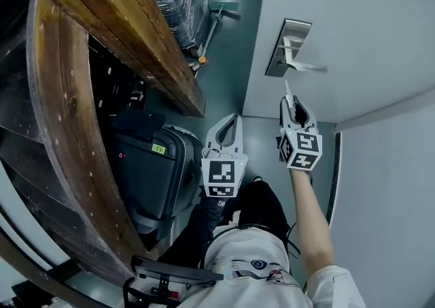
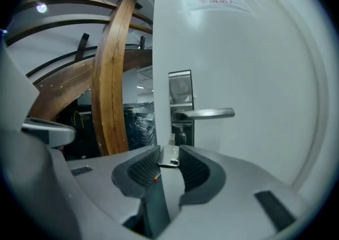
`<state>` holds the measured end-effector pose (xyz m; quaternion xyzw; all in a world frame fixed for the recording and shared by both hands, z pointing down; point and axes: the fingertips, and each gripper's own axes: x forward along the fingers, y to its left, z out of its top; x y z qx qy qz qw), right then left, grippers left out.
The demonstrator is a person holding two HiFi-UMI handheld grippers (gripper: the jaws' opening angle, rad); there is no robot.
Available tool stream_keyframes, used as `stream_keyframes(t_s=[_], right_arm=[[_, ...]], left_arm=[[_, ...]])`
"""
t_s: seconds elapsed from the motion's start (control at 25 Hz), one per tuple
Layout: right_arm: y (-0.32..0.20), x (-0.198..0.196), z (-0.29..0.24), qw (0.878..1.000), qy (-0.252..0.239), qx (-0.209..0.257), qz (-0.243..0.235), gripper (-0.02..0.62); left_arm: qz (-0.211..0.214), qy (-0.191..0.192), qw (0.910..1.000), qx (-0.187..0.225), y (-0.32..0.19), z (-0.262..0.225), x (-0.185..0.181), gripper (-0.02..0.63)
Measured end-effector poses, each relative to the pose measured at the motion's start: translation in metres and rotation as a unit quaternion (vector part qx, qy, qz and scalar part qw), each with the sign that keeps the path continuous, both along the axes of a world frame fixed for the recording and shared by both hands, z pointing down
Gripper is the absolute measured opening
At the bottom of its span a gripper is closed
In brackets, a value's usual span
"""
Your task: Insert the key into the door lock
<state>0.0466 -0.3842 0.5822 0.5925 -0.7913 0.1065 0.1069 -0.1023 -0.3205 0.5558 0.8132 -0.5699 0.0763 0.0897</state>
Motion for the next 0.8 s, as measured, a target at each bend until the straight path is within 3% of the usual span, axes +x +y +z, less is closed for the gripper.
stream_keyframes(t_s=[0.4,0.8], right_arm=[[-0.062,0.005,0.036,1.0,0.015,0.015,-0.005,0.12],[-0.078,0.005,0.041,1.0,0.006,0.013,-0.015,0.119]], left_arm=[[-0.021,0.002,0.9998,0.001,-0.014,0.054,0.001,0.005],[-0.027,-0.004,0.9996,0.0,-0.024,0.06,-0.003,0.005]])
